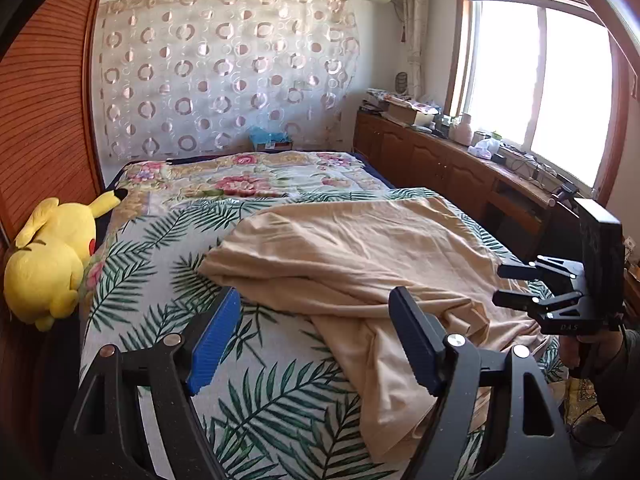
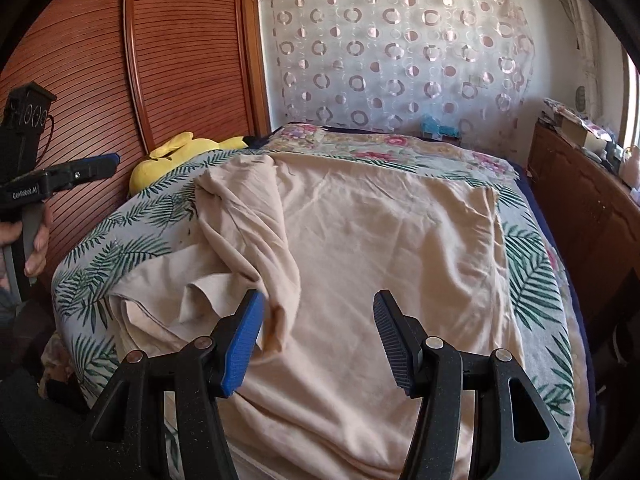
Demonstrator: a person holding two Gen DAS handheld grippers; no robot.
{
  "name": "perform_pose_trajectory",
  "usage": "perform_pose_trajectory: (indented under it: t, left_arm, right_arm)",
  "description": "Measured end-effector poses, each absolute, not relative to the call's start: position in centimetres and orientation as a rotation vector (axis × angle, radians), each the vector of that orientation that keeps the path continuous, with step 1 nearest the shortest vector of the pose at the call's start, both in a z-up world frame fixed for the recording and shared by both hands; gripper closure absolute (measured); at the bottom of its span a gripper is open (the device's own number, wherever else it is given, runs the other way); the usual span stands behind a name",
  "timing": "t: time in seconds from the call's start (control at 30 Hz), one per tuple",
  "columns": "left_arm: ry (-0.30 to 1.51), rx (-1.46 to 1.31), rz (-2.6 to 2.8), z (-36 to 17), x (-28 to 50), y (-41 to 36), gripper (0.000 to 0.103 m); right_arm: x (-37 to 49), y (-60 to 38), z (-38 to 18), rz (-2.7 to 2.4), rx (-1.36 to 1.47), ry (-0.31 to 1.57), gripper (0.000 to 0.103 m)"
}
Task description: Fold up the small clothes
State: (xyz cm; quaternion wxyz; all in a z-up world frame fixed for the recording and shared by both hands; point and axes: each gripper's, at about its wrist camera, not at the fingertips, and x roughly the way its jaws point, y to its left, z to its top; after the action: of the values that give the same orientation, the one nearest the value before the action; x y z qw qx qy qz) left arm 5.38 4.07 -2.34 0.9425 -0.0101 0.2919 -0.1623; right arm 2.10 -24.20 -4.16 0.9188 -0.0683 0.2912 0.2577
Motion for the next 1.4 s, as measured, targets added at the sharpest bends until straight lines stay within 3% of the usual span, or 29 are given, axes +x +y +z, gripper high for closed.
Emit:
perform_pose_trajectory:
  t: [0.3,0.83,0.9,0.97,1.4]
  left_arm:
    - [0.633,-0.03,-0.301,-5.0,5.1,4.4,0.026]
    - [0.635,-0.037,-0.289,-5.8,4.9,4.1,0.026]
    - [0.636,-0.037,-0.287,-5.8,4.9,4.0,0.026]
    - [0.638,-0.041,-0.288,-5.9,4.9,4.1,0.025]
    - [0.648,-0.044,-0.3,-6.3,4.7,3.4,0.026]
  right_arm:
    - [6.4,-19.5,-5.9,0.584,-0.171,0.708,0.044]
    - [7.1,-18.2,-6.9,0.57,-0.202,0.744,0.044]
    - [7.0,-18.1,-7.0,0.579,-0.21,0.747,0.057]
    - [6.6,-17.7,-7.1,0.588,-0.253,0.741,0.096]
    - [2.8,-20.5,-1.7,0.62,-0.211,0.548,0.097]
